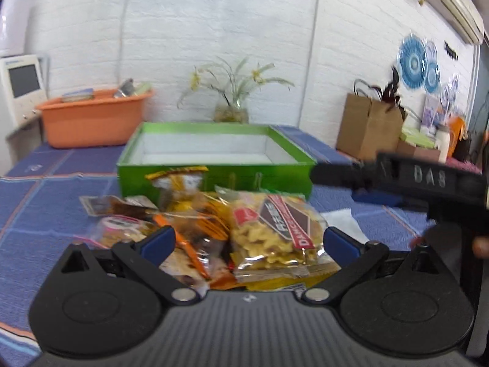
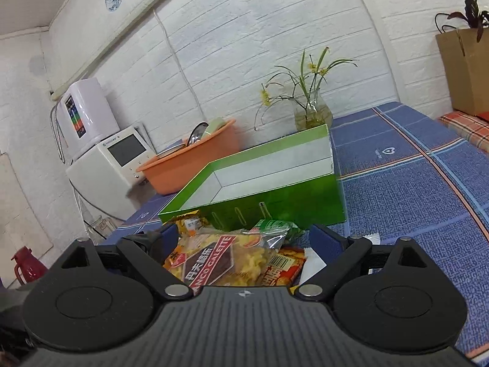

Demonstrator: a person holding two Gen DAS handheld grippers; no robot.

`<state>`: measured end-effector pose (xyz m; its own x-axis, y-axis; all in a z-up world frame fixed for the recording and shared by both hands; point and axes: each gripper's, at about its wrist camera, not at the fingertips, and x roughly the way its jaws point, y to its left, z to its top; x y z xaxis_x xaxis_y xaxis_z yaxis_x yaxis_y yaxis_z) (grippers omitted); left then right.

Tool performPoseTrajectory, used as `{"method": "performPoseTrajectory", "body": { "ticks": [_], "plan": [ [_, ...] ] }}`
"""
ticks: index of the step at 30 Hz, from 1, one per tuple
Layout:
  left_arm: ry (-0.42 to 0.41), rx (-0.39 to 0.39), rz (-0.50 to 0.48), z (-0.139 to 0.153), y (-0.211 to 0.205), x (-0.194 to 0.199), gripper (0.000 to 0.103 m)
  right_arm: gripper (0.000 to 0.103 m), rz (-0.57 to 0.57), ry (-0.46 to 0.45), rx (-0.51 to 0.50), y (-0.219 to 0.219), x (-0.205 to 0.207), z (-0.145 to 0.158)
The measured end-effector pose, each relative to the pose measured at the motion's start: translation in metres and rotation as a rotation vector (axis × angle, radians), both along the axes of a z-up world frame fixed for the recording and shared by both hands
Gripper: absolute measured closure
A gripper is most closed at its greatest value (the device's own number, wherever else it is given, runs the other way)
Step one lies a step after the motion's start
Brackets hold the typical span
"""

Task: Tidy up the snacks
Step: 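Close both grippers on the clear pasta bag with red label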

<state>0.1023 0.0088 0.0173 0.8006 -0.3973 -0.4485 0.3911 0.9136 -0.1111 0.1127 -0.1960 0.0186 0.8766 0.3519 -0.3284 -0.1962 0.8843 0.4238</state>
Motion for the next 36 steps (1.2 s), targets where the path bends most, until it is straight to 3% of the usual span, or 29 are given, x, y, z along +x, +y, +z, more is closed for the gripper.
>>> {"method": "performPoseTrajectory", "body": {
  "ticks": [3,6,8,10,12,16,17,19,21,22,23,25,29,36],
  "plan": [
    [0.053,0.0,-0.018,-0.009,-0.011,0.014,0.0,0.0,0.037,0.101,0.007,0.003,0.026,-0.011],
    [0.054,-0.018,-0.027,-0.009,-0.011,0.018,0.005,0.0,0.108,0.203,0.032,0.015,0.042,-0.024],
    [0.051,-0.016,-0.014,-0.008,-0.009,0.019,0.02,0.0,0.152,0.187,0.077,0.017,0.039,-0.023],
    [0.07,-0.023,-0.027,-0.007,-0.007,0.02,0.044,0.012,0.142,0.167,0.039,0.021,0.034,-0.017],
    [0.079,-0.03,-0.044,-0.006,-0.007,0.017,0.055,0.019,0.139,0.159,0.018,0.023,0.028,-0.012],
    [0.105,-0.037,-0.066,-0.006,-0.005,0.01,0.054,0.029,0.139,0.155,0.006,0.022,0.018,-0.007],
    [0.105,-0.03,-0.059,-0.009,-0.005,0.011,0.028,0.031,0.134,0.16,0.01,0.019,0.018,-0.008],
    [0.139,-0.021,-0.03,-0.016,-0.005,0.016,0.002,0.031,0.133,0.186,0.049,0.015,0.022,-0.012],
    [0.14,-0.067,-0.037,-0.019,-0.001,0.017,0.003,0.031,0.128,0.211,0.072,0.014,0.026,-0.018],
    [0.134,-0.063,-0.04,-0.018,-0.002,0.016,0.009,0.031,0.12,0.222,0.082,0.014,0.028,-0.02],
    [0.119,-0.058,-0.046,-0.016,-0.002,0.014,0.025,0.032,0.116,0.23,0.093,0.013,0.029,-0.021],
    [0.12,-0.059,-0.077,-0.013,-0.003,0.011,0.045,0.035,0.117,0.225,0.091,0.015,0.027,-0.018],
    [0.108,-0.064,-0.092,-0.01,-0.002,0.006,0.047,0.041,0.126,0.16,0.054,0.021,0.014,-0.002],
    [0.07,-0.153,-0.097,0.008,0.017,-0.004,0.051,0.051,0.17,0.022,-0.013,0.033,-0.006,0.031]
  ]
}}
